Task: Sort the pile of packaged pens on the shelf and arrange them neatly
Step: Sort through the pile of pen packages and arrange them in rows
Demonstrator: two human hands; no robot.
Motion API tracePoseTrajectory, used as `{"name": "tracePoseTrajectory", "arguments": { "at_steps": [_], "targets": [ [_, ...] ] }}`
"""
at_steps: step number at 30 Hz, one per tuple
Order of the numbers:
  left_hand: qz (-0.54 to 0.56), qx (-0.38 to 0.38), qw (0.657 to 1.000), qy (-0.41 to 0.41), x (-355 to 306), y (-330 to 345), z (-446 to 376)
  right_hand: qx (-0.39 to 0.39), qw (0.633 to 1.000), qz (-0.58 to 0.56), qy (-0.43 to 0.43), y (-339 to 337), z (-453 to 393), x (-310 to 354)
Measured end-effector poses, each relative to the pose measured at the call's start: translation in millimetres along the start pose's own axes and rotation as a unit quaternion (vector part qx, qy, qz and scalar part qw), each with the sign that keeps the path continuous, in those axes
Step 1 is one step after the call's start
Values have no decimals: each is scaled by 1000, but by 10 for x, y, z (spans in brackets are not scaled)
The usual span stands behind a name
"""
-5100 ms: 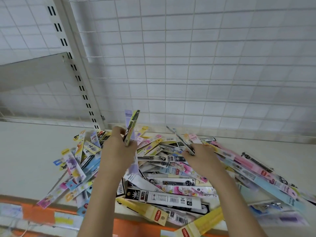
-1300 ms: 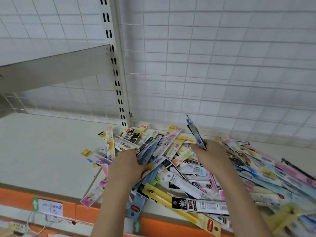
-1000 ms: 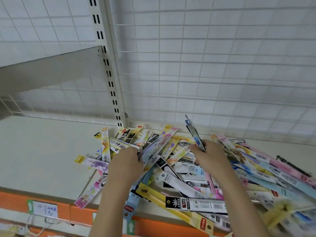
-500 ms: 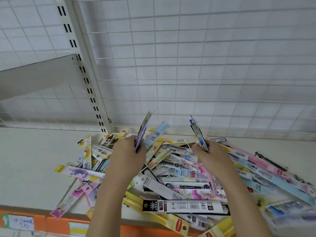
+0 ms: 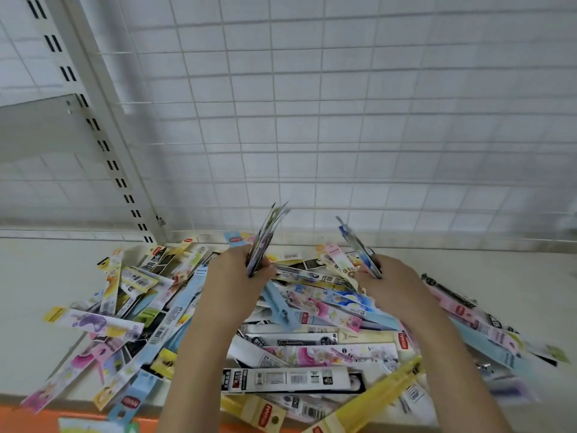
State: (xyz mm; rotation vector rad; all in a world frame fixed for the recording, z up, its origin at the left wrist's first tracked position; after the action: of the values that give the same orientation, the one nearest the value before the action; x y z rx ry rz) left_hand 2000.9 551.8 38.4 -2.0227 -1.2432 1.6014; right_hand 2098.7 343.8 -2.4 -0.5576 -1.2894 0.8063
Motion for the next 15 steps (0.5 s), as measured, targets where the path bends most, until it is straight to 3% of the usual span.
{"name": "tracePoseTrajectory", "arguments": {
  "at_steps": [6,15],
  "targets": [
    [-18,-10,1000,3,-114,120,-8,41,999,33,7,0,-93,-121],
    [-43,-28,998,-21,-156,33,113,64,988,128,-57,200,-293,204]
  ]
}}
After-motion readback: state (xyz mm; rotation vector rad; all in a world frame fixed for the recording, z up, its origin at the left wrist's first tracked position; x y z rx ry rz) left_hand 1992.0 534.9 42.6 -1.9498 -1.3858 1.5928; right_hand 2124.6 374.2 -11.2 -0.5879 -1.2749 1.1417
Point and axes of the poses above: each hand's wrist, its own z-axis away from the middle knuckle, its own y-axis out of the palm, x = y × z, the point moved 5 cm from there along -z, towards the middle knuckle, and after that the axes turned 14 degrees about y, right-handed, at the moved point
